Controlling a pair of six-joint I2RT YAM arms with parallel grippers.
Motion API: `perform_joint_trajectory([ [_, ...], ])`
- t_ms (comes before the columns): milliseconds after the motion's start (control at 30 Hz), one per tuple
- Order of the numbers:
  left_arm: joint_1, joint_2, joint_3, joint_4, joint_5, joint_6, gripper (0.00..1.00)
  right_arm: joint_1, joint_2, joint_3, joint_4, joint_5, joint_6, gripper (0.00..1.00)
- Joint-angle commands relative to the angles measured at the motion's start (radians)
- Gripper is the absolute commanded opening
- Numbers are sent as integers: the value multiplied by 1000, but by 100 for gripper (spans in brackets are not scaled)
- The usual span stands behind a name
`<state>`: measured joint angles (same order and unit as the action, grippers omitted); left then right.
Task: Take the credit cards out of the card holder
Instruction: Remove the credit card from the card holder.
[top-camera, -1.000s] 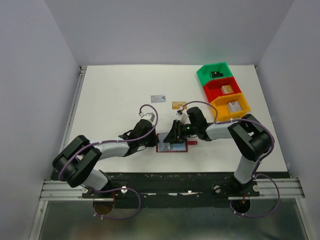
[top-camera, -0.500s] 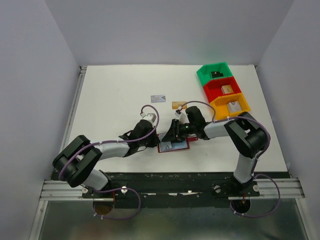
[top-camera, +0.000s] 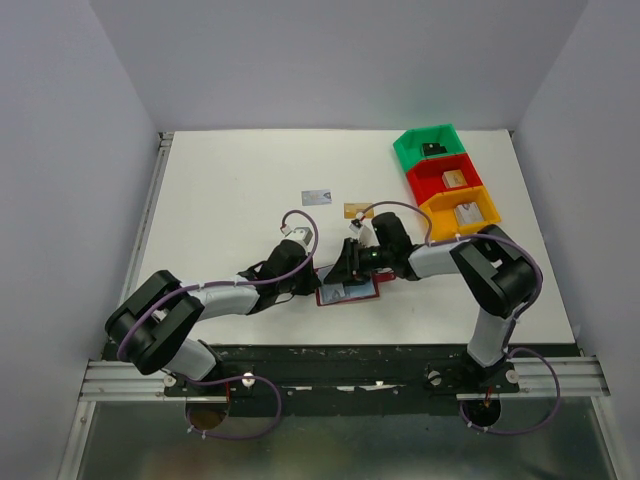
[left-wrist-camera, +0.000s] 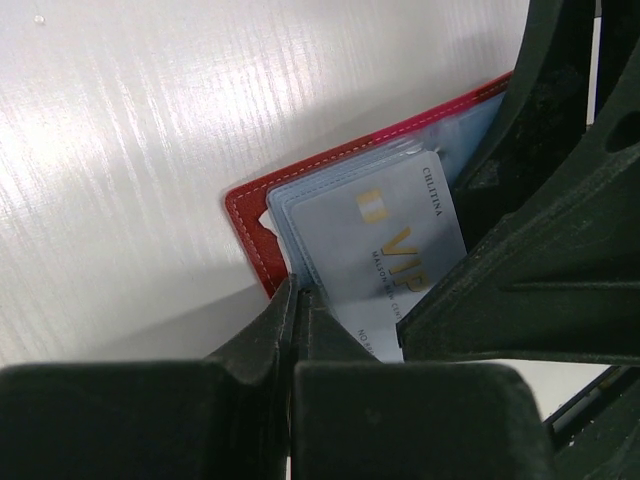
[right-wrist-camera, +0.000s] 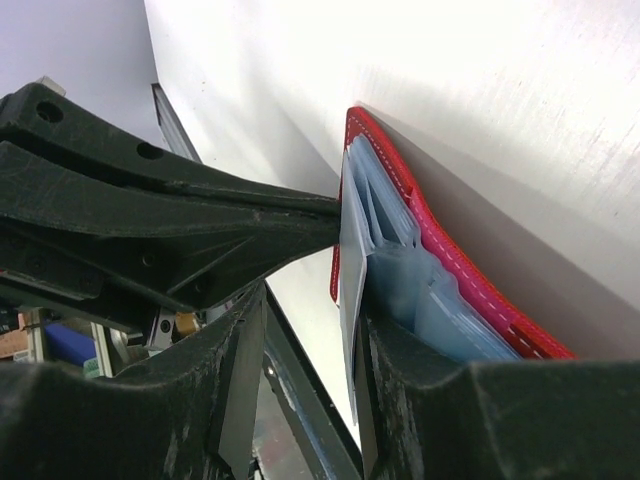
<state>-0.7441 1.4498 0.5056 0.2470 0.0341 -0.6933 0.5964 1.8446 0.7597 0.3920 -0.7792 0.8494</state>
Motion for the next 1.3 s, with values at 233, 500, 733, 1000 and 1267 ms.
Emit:
perform_joint_trajectory([
  [233,-9,26,1,-89,-25,-38,0,11,-88,-19,-87,17,-65,45],
  [500,-1,37,7,-97,-25,-41,0,8,-117,-23,-128,31,-89,45],
  [733,2,40,7,-100,-25,-44,0,0,-136,-33,-137,34,-96,44],
  [1000,6,43,5,-98,-26,-48,0,-7,-157,-45,-151,40,-110,44],
  [1267,8,37,1,-100,-25,-51,0,-33,-188,-63,-156,43,-115,43],
])
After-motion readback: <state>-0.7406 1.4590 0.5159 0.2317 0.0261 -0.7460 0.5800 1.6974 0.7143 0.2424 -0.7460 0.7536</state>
